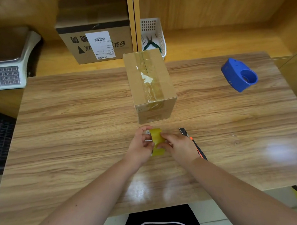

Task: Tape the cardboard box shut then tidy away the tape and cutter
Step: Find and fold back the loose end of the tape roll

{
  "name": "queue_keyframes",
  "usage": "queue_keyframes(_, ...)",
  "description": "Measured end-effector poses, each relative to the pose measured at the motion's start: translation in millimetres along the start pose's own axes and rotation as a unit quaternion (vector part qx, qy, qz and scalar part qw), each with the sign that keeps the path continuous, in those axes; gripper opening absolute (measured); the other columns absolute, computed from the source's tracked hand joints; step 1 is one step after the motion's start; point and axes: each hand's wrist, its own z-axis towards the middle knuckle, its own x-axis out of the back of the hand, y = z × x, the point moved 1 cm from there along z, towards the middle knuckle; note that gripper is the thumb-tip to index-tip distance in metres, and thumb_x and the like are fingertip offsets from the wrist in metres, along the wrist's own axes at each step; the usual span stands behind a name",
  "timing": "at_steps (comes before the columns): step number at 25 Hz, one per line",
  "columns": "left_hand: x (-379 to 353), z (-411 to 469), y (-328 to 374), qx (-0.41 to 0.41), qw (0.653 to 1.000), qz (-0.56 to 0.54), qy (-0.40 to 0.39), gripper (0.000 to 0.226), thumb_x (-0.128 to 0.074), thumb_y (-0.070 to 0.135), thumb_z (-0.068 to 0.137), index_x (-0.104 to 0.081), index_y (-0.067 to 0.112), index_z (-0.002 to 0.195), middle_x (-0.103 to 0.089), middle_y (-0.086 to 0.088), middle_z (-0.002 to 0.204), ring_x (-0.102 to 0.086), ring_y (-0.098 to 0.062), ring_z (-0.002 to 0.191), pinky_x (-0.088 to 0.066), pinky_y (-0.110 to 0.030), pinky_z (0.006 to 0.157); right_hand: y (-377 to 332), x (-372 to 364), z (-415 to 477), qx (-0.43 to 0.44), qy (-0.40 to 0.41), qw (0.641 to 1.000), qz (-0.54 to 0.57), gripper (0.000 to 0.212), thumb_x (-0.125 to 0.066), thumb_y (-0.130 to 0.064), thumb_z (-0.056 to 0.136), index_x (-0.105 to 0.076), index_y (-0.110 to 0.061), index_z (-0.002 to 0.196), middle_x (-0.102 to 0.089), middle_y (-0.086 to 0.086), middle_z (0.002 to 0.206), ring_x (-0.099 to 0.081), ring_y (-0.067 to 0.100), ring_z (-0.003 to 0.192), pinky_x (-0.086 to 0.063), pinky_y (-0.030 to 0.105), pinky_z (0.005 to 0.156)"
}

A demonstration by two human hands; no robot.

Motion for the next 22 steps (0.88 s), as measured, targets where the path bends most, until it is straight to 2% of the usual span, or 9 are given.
queue_keyframes(2,0.2,0.0,-0.3,0.002,1.000,0.007,0.001,0.053,-0.049,-0.012,0.088,-0.044,0.028,0.122,-0.067,-0.011,0.098,-0.065,-0.020,0.081,-0.050,-0.028,0.061,-0.5,1.2,0.6,-0.009,-0.004,1.000,0.012,0.043,-0.064,-0.047,0.071,-0.072,-0.013,0.095,-0.073,0.007,0.070,-0.067,0.024,0.060,-0.049,0.026,0.050)
queue_keyframes(5,0.6,0.8,1.3,0.004,1.000,0.010,-0.002,0.056,-0.049,-0.012,0.087,-0.042,0.035,0.116,-0.067,-0.012,0.096,-0.065,-0.021,0.080,-0.051,-0.033,0.064,-1.3,3.5,2.2,-0.059,-0.036,0.997,0.043,0.037,-0.076,-0.035,0.072,-0.070,-0.011,0.100,-0.074,0.010,0.079,-0.069,0.027,0.070,-0.055,0.034,0.060)
queue_keyframes(10,-1.7,0.9,3.9,0.007,1.000,0.000,-0.002,0.058,-0.049,-0.013,0.087,-0.042,0.042,0.107,-0.064,-0.007,0.096,-0.063,-0.024,0.082,-0.050,-0.040,0.069,-2.6,5.3,3.8,-0.096,-0.049,0.990,0.089,0.031,-0.078,-0.023,0.073,-0.067,-0.008,0.098,-0.073,0.009,0.088,-0.069,0.025,0.078,-0.054,0.038,0.070)
queue_keyframes(18,-3.5,2.5,3.8,0.008,1.000,-0.012,0.009,0.059,-0.052,-0.011,0.086,-0.040,0.045,0.104,-0.066,-0.004,0.095,-0.066,-0.024,0.086,-0.055,-0.046,0.074,-2.0,8.7,12.2,-0.128,-0.080,0.983,0.104,0.032,-0.079,-0.023,0.071,-0.066,-0.007,0.096,-0.071,0.009,0.090,-0.066,0.023,0.079,-0.053,0.037,0.074)
queue_keyframes(22,-3.5,2.8,3.0,0.012,1.000,-0.016,0.014,0.056,-0.052,-0.010,0.087,-0.037,0.036,0.115,-0.065,-0.005,0.096,-0.066,-0.024,0.087,-0.055,-0.045,0.074,-2.2,7.7,13.5,-0.140,-0.086,0.981,0.105,0.032,-0.080,-0.023,0.071,-0.066,-0.009,0.096,-0.070,0.007,0.090,-0.064,0.020,0.078,-0.052,0.031,0.073)
